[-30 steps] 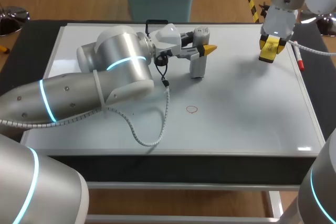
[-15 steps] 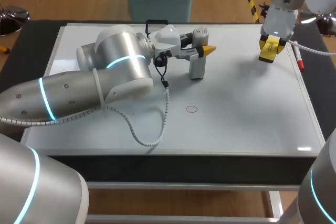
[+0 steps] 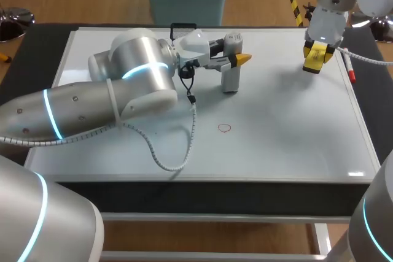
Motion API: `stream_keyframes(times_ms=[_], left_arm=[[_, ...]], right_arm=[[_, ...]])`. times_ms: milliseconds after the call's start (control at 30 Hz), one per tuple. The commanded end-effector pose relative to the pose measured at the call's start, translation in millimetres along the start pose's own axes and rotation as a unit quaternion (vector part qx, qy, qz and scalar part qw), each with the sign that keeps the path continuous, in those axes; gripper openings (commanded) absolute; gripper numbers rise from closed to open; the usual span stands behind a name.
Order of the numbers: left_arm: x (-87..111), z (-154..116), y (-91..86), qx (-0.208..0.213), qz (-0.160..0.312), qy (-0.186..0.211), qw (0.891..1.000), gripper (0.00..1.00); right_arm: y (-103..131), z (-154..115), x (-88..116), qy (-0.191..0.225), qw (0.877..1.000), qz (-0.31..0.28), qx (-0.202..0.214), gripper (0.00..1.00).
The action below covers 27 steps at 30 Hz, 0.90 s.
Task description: Pick up the inspection probe, press it on each red-marked spot on the whiteboard one by one, put down the probe, pick up the eraser, and wipe off all the red marks.
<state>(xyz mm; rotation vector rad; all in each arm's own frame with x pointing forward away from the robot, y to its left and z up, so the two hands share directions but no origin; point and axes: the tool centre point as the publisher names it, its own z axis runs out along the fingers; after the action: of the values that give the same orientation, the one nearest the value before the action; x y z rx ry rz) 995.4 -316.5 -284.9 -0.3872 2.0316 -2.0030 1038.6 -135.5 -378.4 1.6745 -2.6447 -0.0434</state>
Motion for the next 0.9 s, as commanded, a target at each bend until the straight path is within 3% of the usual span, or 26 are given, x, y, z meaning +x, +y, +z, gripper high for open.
stream_keyframes(times_ms=[33,467,700,900], left_arm=[[0.9,-2.3,1.5,0.002,0.002,-0.003,1.000,0.00],[-3.4,-27.3,-50.0,0.002,0.016,-0.010,1.000,0.00],[-15.0,-69.5,-68.8,0.004,0.026,-0.023,0.999,0.00],[-25.3,-115.8,-74.7,0.000,0.025,-0.050,0.998,0.00]], right_arm=[[-0.7,-0.9,0.3,0.002,1.000,-0.001,0.000,0.00],[-0.7,-0.9,0.3,0.002,1.000,-0.001,0.000,0.00],[-0.7,-0.9,0.3,0.002,1.000,-0.001,0.000,0.00],[-0.7,-0.9,0.3,0.002,1.000,-0.001,0.000,0.00]])
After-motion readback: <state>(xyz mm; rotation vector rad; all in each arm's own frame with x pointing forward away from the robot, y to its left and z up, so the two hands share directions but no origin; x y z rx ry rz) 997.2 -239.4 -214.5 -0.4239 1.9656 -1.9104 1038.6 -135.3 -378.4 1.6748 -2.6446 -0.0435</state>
